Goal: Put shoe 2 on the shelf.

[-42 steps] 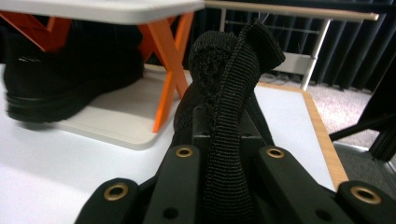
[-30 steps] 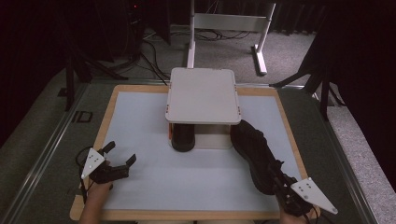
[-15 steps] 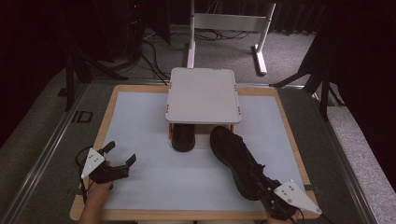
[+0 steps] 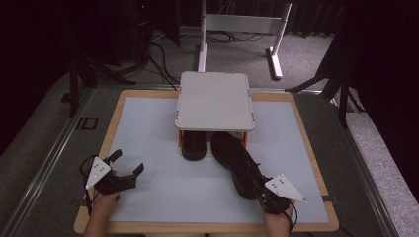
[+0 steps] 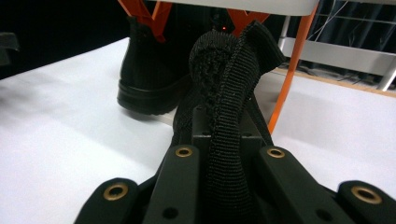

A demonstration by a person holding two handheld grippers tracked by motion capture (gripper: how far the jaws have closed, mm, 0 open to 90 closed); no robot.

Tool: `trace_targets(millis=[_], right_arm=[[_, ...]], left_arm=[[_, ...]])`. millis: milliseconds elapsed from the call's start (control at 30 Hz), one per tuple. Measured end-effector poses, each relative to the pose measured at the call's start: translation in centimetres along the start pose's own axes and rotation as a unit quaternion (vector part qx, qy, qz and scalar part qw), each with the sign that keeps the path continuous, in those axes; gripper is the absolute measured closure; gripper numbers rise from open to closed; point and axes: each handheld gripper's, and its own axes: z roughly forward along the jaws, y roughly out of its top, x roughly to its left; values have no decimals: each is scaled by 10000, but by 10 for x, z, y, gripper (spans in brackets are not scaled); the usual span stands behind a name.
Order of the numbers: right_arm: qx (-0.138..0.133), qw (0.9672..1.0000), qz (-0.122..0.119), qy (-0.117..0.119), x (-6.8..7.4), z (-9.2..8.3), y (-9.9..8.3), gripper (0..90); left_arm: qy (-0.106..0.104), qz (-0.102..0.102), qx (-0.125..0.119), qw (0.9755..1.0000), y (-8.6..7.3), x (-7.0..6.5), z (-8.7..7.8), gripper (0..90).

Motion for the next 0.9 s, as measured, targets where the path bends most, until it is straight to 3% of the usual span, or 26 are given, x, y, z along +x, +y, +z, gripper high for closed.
trace_targets(millis=[133, 300, 633, 767, 900], right_arm=[[7, 10000, -1, -82, 0, 7, 0, 833], [26, 9996, 170, -205, 0, 23, 0, 832], [139, 9988, 185, -435, 8, 55, 1, 830], [177, 9976, 333, -584, 10, 73, 4, 829], [249, 9965, 318, -727, 11, 88, 6, 830]], left_arm=[[10, 10, -9, 10000, 0, 0, 0, 12], [27, 10, -13, 10000, 0, -1, 0, 12], [24, 10, -3, 10000, 0, -1, 0, 12], [39, 23, -3, 10000, 0, -1, 1, 12], [40, 19, -12, 10000, 0, -1, 0, 12]])
